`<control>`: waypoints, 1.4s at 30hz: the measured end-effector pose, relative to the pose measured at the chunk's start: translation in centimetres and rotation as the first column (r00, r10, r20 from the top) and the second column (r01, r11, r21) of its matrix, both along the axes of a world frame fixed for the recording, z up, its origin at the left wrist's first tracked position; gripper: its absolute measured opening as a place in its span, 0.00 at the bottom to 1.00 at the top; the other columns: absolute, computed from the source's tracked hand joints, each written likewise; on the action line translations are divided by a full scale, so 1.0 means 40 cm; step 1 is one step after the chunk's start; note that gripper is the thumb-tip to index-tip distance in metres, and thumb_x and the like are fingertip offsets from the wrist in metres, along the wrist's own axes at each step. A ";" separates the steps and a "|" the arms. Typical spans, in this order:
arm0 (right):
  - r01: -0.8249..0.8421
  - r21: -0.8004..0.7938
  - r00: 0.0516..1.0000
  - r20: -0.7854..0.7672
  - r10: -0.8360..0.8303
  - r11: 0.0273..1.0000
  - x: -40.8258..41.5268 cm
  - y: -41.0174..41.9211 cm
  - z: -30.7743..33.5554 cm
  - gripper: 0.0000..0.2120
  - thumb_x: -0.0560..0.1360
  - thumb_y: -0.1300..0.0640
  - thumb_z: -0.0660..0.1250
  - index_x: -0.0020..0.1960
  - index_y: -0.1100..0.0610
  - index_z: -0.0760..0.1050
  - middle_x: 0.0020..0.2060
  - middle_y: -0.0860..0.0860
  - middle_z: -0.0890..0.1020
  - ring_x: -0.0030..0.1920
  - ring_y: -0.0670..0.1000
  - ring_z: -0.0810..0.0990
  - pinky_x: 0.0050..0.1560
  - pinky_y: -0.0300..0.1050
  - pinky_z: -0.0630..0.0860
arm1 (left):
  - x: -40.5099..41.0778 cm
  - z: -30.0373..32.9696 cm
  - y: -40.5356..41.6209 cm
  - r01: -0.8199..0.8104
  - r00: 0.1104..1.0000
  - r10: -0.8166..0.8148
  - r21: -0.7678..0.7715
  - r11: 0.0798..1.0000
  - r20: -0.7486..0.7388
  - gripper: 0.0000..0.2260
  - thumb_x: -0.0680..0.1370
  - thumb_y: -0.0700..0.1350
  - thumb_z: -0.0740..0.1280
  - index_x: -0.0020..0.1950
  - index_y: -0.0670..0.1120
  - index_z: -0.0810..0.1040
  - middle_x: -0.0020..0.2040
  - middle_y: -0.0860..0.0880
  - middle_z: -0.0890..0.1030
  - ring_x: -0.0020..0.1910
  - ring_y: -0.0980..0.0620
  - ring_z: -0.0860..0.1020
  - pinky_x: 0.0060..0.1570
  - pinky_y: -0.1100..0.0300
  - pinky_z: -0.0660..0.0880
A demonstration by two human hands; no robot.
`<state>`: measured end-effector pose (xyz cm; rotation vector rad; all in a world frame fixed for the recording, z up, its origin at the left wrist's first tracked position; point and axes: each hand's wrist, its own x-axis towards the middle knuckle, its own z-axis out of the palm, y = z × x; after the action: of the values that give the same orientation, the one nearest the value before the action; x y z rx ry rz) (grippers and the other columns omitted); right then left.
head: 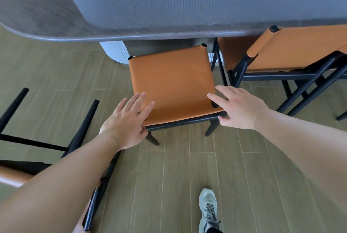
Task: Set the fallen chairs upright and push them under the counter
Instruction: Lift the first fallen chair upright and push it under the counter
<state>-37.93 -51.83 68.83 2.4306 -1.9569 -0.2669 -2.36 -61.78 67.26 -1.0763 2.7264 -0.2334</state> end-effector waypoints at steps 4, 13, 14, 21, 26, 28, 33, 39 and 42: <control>-0.016 0.015 1.000 0.003 0.016 1.000 -0.020 -0.078 0.003 0.35 0.74 0.42 0.67 0.76 0.51 0.60 0.72 0.57 0.67 0.67 0.59 0.71 0.62 0.55 0.75 | -0.015 0.009 -0.075 0.005 1.000 -0.005 0.004 1.000 0.022 0.34 0.77 0.57 0.56 0.80 0.52 0.49 0.81 0.42 0.46 0.79 0.44 0.45 0.76 0.47 0.48; -0.066 0.048 0.998 0.025 0.065 0.997 -0.071 -0.266 0.018 0.34 0.73 0.42 0.67 0.75 0.51 0.61 0.71 0.58 0.69 0.66 0.60 0.72 0.63 0.56 0.74 | -0.058 0.030 -0.260 -0.006 0.997 0.001 0.072 0.997 0.073 0.36 0.75 0.60 0.62 0.80 0.53 0.53 0.81 0.43 0.48 0.79 0.45 0.46 0.75 0.48 0.49; -0.071 0.051 0.997 0.034 0.069 0.996 -0.077 -0.284 0.020 0.34 0.73 0.42 0.67 0.74 0.51 0.62 0.70 0.58 0.70 0.66 0.60 0.73 0.62 0.56 0.74 | -0.063 0.030 -0.278 -0.017 0.998 0.011 0.086 0.996 0.070 0.36 0.75 0.60 0.61 0.80 0.53 0.52 0.81 0.44 0.47 0.79 0.45 0.46 0.74 0.50 0.48; -0.108 0.079 0.993 0.064 0.103 0.991 -0.107 -0.369 0.017 0.34 0.73 0.41 0.65 0.74 0.50 0.60 0.70 0.57 0.69 0.66 0.59 0.72 0.63 0.56 0.75 | -0.088 0.036 -0.362 -0.043 0.996 0.031 0.139 0.989 0.089 0.35 0.76 0.64 0.57 0.80 0.54 0.50 0.81 0.45 0.43 0.79 0.47 0.44 0.73 0.52 0.45; -0.120 0.080 0.991 0.064 0.115 0.990 -0.117 -0.416 0.016 0.32 0.73 0.42 0.65 0.74 0.51 0.61 0.70 0.57 0.70 0.66 0.58 0.72 0.64 0.56 0.74 | -0.097 0.041 -0.406 -0.035 0.993 0.018 0.150 0.988 0.113 0.36 0.76 0.65 0.52 0.81 0.54 0.47 0.81 0.45 0.42 0.79 0.47 0.42 0.75 0.50 0.43; -0.121 0.083 0.991 0.063 0.116 0.989 -0.118 -0.422 0.015 0.30 0.74 0.44 0.65 0.72 0.52 0.64 0.69 0.57 0.71 0.65 0.58 0.73 0.64 0.56 0.74 | -0.098 0.046 -0.409 -0.039 0.992 0.020 0.160 0.986 0.121 0.36 0.76 0.66 0.50 0.81 0.53 0.47 0.81 0.44 0.44 0.79 0.46 0.43 0.76 0.49 0.44; -0.127 0.061 0.990 0.062 0.123 0.990 -0.119 -0.422 0.016 0.25 0.73 0.49 0.67 0.67 0.55 0.69 0.64 0.58 0.75 0.60 0.59 0.77 0.60 0.56 0.77 | -0.109 0.072 -0.401 -0.016 0.993 0.002 0.125 0.992 0.115 0.32 0.74 0.61 0.63 0.74 0.48 0.65 0.74 0.40 0.67 0.73 0.39 0.66 0.71 0.42 0.64; -0.111 0.067 0.993 0.038 0.109 0.992 -0.112 -0.420 0.026 0.20 0.73 0.50 0.70 0.60 0.56 0.71 0.56 0.58 0.77 0.53 0.59 0.79 0.53 0.53 0.80 | -0.098 0.069 -0.408 0.109 0.994 -0.109 0.051 0.993 -0.003 0.22 0.74 0.56 0.64 0.63 0.44 0.72 0.62 0.38 0.76 0.60 0.36 0.76 0.62 0.41 0.73; -0.105 0.083 0.994 0.029 0.103 0.991 -0.112 -0.420 0.030 0.19 0.72 0.51 0.70 0.59 0.56 0.71 0.54 0.58 0.77 0.50 0.59 0.79 0.50 0.53 0.80 | -0.097 0.066 -0.406 0.153 0.988 -0.152 0.023 0.988 -0.022 0.21 0.75 0.55 0.59 0.61 0.44 0.72 0.61 0.38 0.77 0.57 0.36 0.77 0.59 0.41 0.74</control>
<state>-42.40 -68.63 70.04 2.5903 -1.8577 -0.3253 -6.26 -78.02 69.88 -0.8687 2.8244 -0.2125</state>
